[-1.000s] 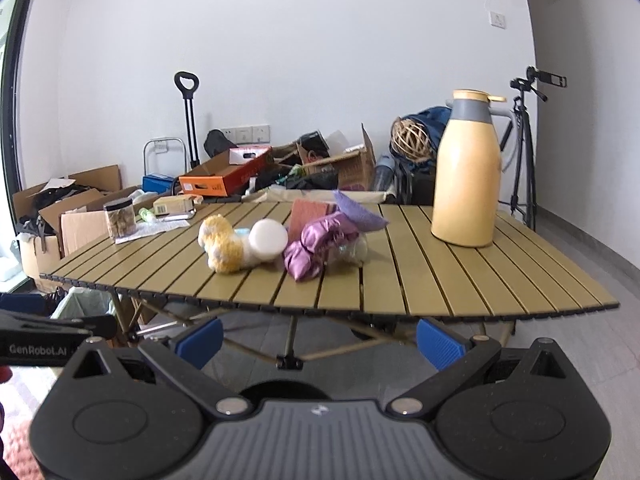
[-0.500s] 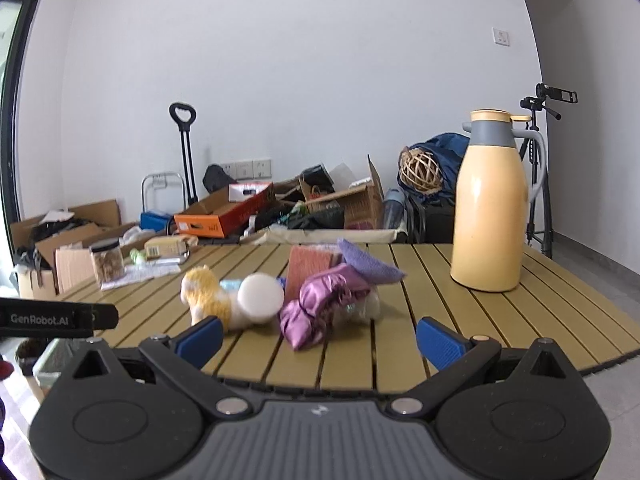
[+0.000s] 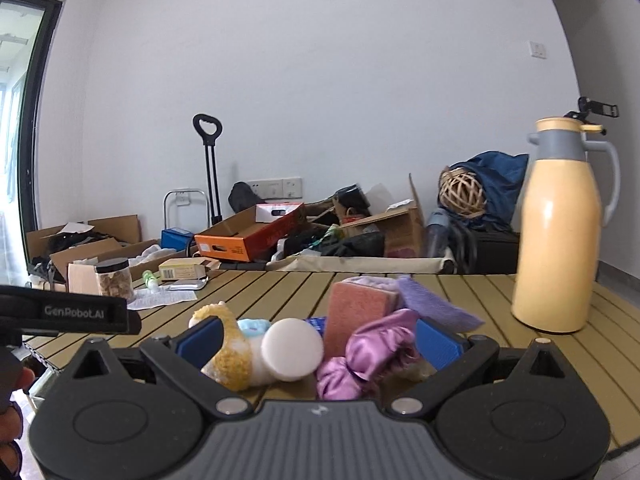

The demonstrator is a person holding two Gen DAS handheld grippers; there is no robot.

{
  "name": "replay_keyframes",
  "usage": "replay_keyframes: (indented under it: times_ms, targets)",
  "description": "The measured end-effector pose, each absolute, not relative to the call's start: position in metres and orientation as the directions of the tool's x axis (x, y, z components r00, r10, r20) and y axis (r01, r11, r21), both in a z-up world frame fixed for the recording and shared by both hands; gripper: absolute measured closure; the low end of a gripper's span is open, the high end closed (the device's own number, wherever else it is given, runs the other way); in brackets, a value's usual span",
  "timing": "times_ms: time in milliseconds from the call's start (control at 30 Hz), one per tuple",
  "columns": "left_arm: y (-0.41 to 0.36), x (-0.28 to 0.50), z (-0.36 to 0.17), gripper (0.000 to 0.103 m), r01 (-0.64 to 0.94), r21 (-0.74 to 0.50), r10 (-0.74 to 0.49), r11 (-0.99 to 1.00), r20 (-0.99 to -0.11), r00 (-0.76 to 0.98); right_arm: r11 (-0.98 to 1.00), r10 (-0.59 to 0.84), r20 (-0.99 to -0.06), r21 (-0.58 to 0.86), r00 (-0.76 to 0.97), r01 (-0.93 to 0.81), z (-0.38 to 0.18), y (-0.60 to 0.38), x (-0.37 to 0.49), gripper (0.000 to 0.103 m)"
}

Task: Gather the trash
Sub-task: 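Move both tools toward the table, right tool reaching the white ball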

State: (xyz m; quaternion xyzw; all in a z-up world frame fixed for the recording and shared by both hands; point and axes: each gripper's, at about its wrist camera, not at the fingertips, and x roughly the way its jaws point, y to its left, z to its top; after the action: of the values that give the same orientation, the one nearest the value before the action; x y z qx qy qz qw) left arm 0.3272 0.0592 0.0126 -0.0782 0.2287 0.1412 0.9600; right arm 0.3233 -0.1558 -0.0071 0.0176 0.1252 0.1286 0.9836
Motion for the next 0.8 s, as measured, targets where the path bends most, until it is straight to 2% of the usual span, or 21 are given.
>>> replay_keyframes:
  times_ms: [167, 233, 267, 633, 800]
  targets:
    - [0.071, 0.342, 0.002, 0.000, -0.328, -0.057, 0.266, 0.943, -0.460, 0.847, 0.960, 0.276, -0.278, 0.043, 0.920, -0.275, -0.021, -0.134, 0.352, 0.011]
    - [0.074, 0.346, -0.003, 0.000, -0.327, -0.047, 0.271, 0.944, -0.459, 0.846, 0.959, 0.281, -0.299, 0.047, 0.912, -0.280, -0.027, -0.127, 0.366, 0.022]
    - [0.075, 0.348, -0.005, 0.000, -0.329, -0.040, 0.274, 0.944, -0.462, 0.844, 0.959, 0.282, -0.313, 0.054, 0.907, -0.279, -0.030, -0.124, 0.373, 0.023]
    - [0.092, 0.358, -0.017, 0.000, -0.344, -0.040, 0.281, 0.938, -0.493, 0.824, 0.959, 0.277, -0.367, 0.053, 0.888, -0.277, -0.059, -0.103, 0.426, 0.024]
    - [0.090, 0.359, -0.020, 0.000, -0.331, -0.038, 0.270, 0.943, -0.497, 0.825, 0.952, 0.305, -0.380, 0.104, 0.873, -0.287, -0.066, -0.106, 0.436, 0.024]
